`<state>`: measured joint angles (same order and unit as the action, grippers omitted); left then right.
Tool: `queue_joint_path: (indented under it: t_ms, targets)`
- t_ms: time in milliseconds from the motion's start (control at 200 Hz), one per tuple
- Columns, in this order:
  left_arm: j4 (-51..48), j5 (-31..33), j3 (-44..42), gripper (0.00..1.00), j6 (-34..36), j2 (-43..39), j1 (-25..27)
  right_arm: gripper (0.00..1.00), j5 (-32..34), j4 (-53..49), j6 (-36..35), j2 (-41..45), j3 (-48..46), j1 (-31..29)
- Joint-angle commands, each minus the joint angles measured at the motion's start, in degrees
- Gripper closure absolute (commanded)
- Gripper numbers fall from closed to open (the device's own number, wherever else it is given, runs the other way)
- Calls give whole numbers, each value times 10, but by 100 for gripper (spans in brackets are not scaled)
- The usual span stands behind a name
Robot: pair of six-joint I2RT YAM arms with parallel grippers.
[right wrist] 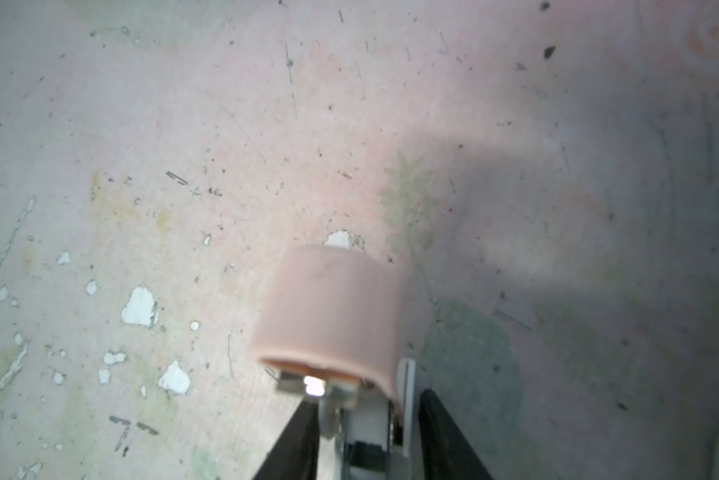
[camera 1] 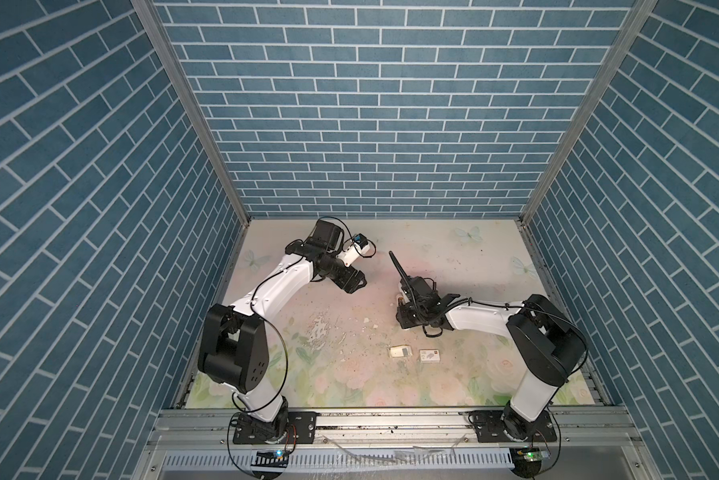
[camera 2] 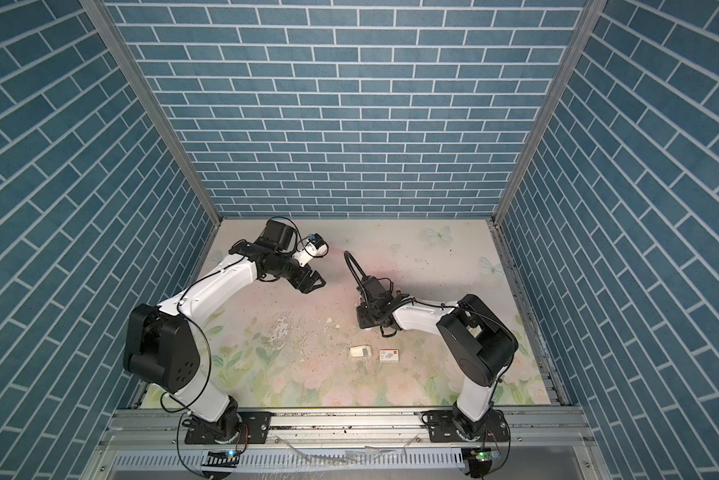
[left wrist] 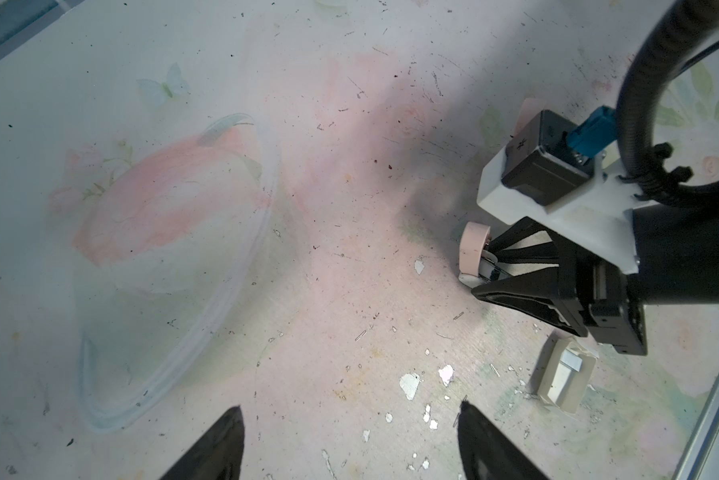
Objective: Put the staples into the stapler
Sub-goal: 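Lift the right gripper and move it back over the white staple tray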
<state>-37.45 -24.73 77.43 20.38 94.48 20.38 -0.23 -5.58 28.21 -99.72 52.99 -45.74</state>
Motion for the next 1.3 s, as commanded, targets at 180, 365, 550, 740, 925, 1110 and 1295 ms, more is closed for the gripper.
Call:
queue_joint_path:
  t_ms: [180,365,550,740,925,1110,1295]
  targets:
    - [-5,-7,5,17,12,-19,-10,58,21,-54,26,137,-50,-5]
    - [-3,-11,8,17,11,-19,-10,59,9,-107,54,226,-80,-30]
    - [-1,-24,17,17,-1,-13,-10,60,5,-149,106,251,-78,-91]
    - [12,-37,15,17,-17,-8,-10,62,2,-104,167,219,-90,-145]
    - [16,-43,16,17,-22,1,-10,64,12,-89,187,172,-84,-170]
    - [20,-51,17,17,-29,7,-10,66,30,-103,186,134,-67,-174]
    - [21,-53,18,17,-30,9,-10,68,50,-129,186,118,-52,-174]
